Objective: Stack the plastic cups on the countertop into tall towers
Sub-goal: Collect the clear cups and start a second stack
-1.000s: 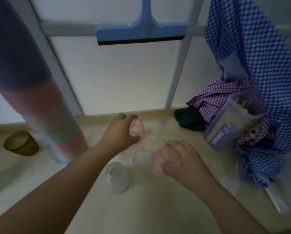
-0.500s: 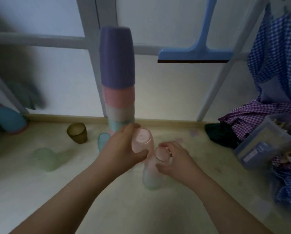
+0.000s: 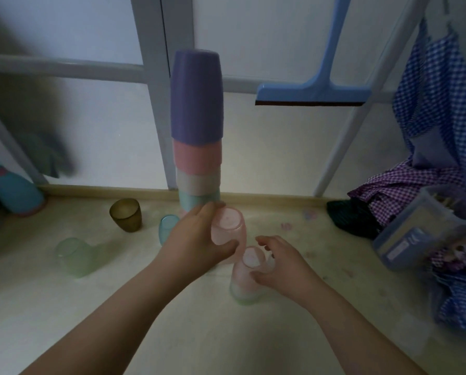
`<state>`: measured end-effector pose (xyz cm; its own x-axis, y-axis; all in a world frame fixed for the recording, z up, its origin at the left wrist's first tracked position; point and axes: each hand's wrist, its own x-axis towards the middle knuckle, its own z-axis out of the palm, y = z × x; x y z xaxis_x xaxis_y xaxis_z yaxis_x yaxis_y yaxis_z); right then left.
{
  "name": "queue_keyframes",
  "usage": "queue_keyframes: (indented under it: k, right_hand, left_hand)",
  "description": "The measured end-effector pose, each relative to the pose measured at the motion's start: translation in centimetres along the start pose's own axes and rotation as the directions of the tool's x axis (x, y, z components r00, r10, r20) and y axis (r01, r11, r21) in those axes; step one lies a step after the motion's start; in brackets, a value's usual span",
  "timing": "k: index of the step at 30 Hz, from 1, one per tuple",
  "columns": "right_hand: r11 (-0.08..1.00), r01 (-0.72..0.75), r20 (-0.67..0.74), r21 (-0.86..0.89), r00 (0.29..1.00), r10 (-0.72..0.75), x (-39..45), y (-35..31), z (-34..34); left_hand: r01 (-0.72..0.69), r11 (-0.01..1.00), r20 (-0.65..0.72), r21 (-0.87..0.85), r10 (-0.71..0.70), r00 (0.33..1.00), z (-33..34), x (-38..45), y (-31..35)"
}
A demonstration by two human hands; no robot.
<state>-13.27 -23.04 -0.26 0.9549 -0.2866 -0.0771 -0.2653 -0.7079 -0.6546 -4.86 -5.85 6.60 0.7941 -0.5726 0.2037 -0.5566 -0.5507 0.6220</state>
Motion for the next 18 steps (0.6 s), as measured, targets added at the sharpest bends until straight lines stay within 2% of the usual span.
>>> queue_keyframes:
  k: [6,14,18]
  right_hand:
    - [0.999,0.007,-0.082,-0.054,0.997,-0.011,-1.7,0.9,-2.4]
    - [0.994,-0.065,-0.092,-0.084,0.994,0.058,-4.1,4.2,-2.9]
    - [0.990,-0.082,-0.081,-0.116,0.994,0.073,-4.4,5.6,-2.9]
  left_hand:
    - [-0.067,0.996,0.073,-0.056,0.071,0.995,2.6,1.0,1.8]
    - [-0.031,0.999,0.220,0.043,0.021,0.975,6.4,0.0,1.2]
    - [-0.032,0.997,0.219,0.067,0.016,0.976,6.9,-0.3,0.9]
